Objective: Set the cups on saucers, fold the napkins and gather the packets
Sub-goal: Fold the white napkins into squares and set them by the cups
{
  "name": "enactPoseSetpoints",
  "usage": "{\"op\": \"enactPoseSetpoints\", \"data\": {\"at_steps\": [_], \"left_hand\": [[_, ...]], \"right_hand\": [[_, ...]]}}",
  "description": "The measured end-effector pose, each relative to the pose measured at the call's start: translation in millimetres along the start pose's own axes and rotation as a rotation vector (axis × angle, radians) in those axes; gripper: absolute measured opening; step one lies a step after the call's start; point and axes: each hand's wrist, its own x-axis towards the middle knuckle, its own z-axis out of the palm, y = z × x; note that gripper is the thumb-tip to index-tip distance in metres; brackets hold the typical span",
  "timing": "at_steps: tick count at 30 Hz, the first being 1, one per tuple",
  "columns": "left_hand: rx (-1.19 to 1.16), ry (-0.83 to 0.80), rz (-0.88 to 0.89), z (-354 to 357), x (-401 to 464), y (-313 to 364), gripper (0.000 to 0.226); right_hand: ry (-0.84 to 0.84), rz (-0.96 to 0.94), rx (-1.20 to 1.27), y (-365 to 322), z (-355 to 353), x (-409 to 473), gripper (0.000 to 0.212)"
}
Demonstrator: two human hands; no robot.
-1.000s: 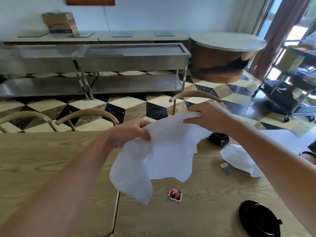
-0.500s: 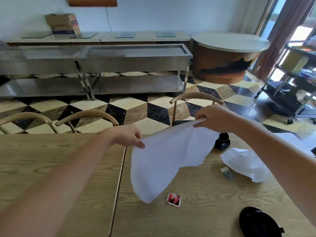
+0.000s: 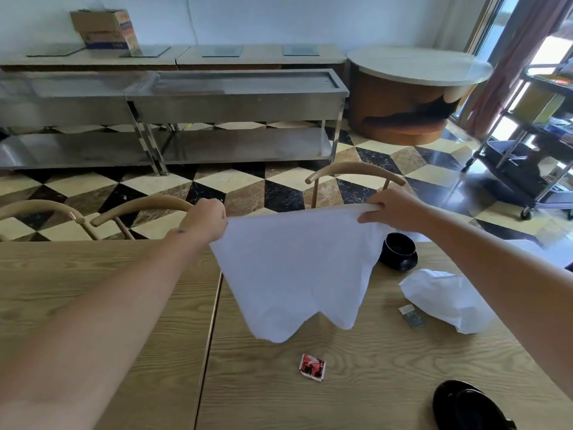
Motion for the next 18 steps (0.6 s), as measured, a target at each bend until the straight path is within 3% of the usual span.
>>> {"op": "enactPoseSetpoints", "data": {"at_steps": [4, 7, 10, 13, 18], "left_hand": [[-0.235, 0.281, -0.057, -3.9, 19.3, -1.7, 0.027], [-0.320, 0.432, -0.057, -4.9, 31.3, 0.3, 0.025], [-0.307, 0.502, -0.028, -10.0, 40.3, 1.1, 0.021], [-0.257, 0.573, 0.002, -13.8, 41.0, -3.9, 0.019], [-0.238, 0.600, 0.052, -5.9, 18.6, -18.1, 0.015]], "right_hand": [[0.136, 0.031, 0.275, 8.5, 6.8, 13.5, 0.039], [0.087, 0.050, 0.415, 14.7, 13.5, 28.4, 0.032], [0.057, 0.018, 0.292, 16.4, 14.1, 42.7, 0.024], [0.174, 0.038, 0.282, 13.3, 8.9, 50.9, 0.010], [0.337, 0.039, 0.298, -1.2, 11.2, 38.7, 0.007]]}}
